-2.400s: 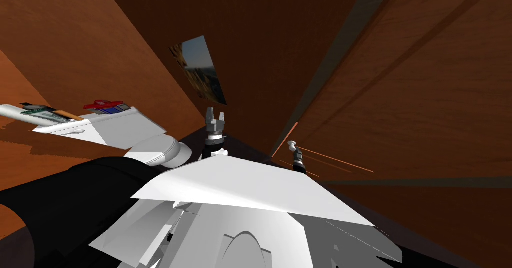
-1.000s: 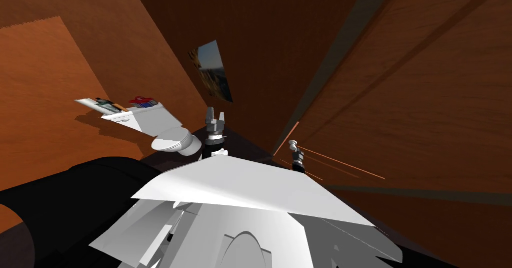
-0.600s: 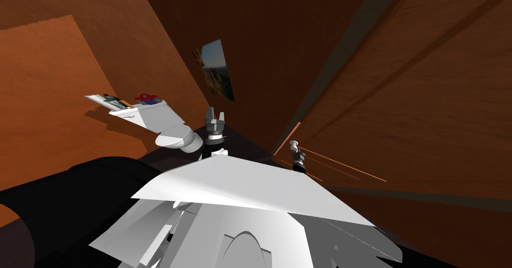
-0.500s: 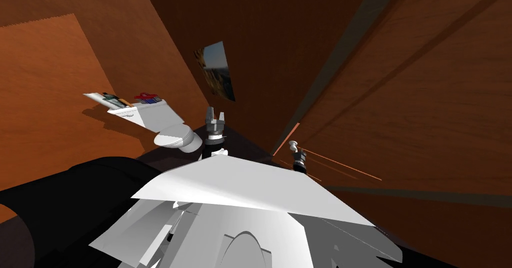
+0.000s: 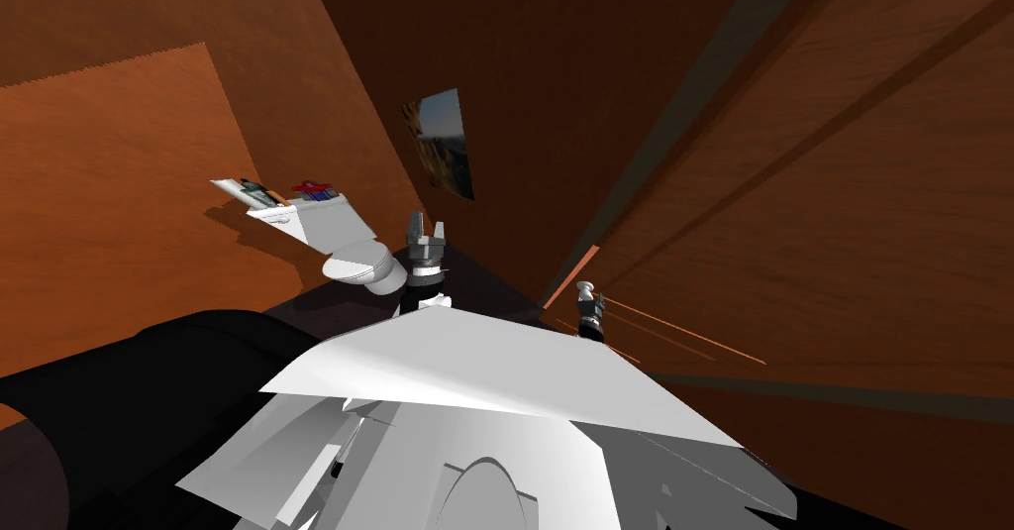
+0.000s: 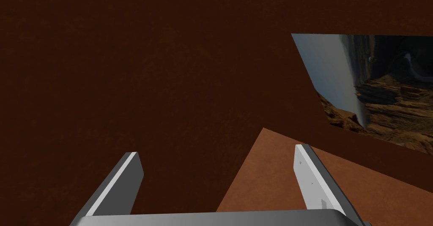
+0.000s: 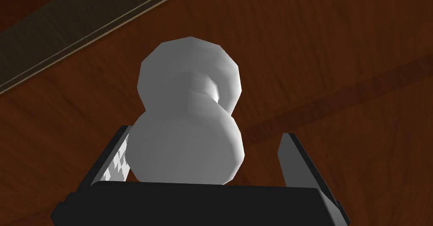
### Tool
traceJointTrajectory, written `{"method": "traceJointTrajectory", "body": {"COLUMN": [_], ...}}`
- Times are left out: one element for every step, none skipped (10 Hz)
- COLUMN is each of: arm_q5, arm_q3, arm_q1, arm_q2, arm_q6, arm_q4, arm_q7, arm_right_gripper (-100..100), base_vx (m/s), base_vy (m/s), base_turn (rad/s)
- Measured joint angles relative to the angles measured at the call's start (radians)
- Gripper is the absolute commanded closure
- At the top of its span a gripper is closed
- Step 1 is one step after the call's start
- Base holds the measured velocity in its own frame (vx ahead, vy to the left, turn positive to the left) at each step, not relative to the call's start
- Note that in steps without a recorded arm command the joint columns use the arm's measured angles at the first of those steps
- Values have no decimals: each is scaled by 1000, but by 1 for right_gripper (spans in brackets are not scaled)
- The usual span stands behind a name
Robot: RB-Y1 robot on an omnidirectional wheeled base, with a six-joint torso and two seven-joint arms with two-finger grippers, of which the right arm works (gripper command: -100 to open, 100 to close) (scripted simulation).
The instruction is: Pull the door open
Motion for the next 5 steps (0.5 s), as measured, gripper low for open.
{"method": "traceJointTrajectory", "body": {"arm_q5": [-3, -8, -16, -20, -26], "arm_q3": [1, 2, 2, 3, 3], "arm_q1": [-3, -3, -1, -1, 1], "arm_q2": [2, 4, 6, 7, 9], "arm_q6": [-2, -2, 0, 2, 3], "arm_q4": [1, 0, -4, -6, -10], "arm_q7": [-21, -47, -76, -98, -124], "arm_right_gripper": [-100, -100, -100, -100, -100], "base_vx": [-34, -59, -49, -51, -39], "base_vy": [22, 9, -1, -2, -2], "base_turn": [33, 64, 21, 38, 19]}}
